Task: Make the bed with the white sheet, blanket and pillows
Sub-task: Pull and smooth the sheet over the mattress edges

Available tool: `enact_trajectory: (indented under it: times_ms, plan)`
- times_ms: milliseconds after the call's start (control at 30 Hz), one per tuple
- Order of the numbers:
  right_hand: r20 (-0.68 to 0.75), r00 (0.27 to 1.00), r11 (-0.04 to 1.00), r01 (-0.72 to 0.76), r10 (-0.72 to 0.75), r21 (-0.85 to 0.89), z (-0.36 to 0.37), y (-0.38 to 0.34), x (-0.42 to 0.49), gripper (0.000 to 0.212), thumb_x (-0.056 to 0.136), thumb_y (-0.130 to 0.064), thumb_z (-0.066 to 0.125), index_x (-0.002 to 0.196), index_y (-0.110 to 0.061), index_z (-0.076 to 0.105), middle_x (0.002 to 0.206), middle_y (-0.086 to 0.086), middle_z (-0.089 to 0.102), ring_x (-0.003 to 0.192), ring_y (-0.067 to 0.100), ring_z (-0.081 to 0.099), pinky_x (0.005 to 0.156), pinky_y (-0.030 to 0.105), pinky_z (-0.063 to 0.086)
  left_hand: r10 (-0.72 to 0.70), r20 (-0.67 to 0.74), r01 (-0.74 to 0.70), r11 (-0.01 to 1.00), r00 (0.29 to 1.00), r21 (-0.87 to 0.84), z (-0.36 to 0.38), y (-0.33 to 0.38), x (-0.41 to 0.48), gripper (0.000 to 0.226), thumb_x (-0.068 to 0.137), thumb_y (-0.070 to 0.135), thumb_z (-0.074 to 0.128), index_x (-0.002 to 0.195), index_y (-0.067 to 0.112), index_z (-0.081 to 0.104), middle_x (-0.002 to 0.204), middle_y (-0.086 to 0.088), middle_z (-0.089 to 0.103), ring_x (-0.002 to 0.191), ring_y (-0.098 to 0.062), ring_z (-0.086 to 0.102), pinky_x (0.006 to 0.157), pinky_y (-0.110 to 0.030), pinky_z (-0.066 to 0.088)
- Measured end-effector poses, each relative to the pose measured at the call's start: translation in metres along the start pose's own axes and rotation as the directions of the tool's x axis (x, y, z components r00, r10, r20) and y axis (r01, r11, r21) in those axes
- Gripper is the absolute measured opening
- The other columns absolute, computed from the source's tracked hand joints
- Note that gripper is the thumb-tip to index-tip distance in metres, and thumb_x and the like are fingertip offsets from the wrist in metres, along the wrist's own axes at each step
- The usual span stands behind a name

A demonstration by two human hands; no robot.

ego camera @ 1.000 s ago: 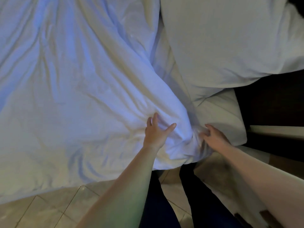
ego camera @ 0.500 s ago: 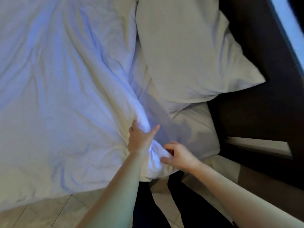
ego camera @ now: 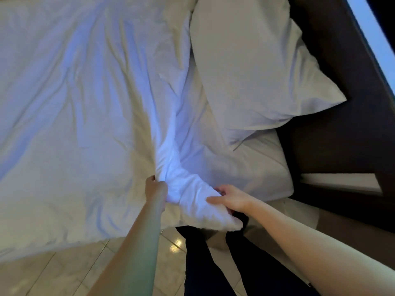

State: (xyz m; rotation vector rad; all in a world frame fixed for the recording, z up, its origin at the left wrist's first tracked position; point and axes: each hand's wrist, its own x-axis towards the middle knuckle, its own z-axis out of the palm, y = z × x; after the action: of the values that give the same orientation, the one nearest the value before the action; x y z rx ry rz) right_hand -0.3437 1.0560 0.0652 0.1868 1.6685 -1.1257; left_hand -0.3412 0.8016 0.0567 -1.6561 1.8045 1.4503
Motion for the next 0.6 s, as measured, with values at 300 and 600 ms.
enact_trajectory:
  times_ms: [300, 600]
  plan:
    - [-0.103, 0.967, 0.970, 0.223, -0.232, -0.094, 0.020, -0.001, -0.027, 0.040, 0.082, -0.018, 0.071, 0.118, -0.035, 0.074, 0.099, -0.024, 0.073, 0.089, -0.010, 0.062, 0.086, 0.018, 0.048, 0.633, 0.354, -0.708, 0.482, 0.688, 0.516, 0.050, 0.036, -0.023, 0.040, 0.086, 0.010, 0.057, 0.123, 0.021, 0.069, 0.124, -0.004, 0.065, 0.121, -0.028, 0.060, 0.102, -0.037, 0.047]
    - [-0.129, 0.958, 0.942, 0.217, -0.256, -0.255, 0.014, 0.002, -0.055, 0.052, 0.085, -0.024, 0.063, 0.134, -0.042, 0.063, 0.114, -0.029, 0.068, 0.110, -0.012, 0.058, 0.094, 0.013, 0.044, 0.397, 0.087, -0.307, 0.535, 0.914, 0.787, 0.069, 0.050, -0.005, 0.049, 0.077, 0.022, 0.071, 0.124, 0.011, 0.060, 0.122, -0.013, 0.068, 0.115, -0.037, 0.066, 0.090, -0.043, 0.056]
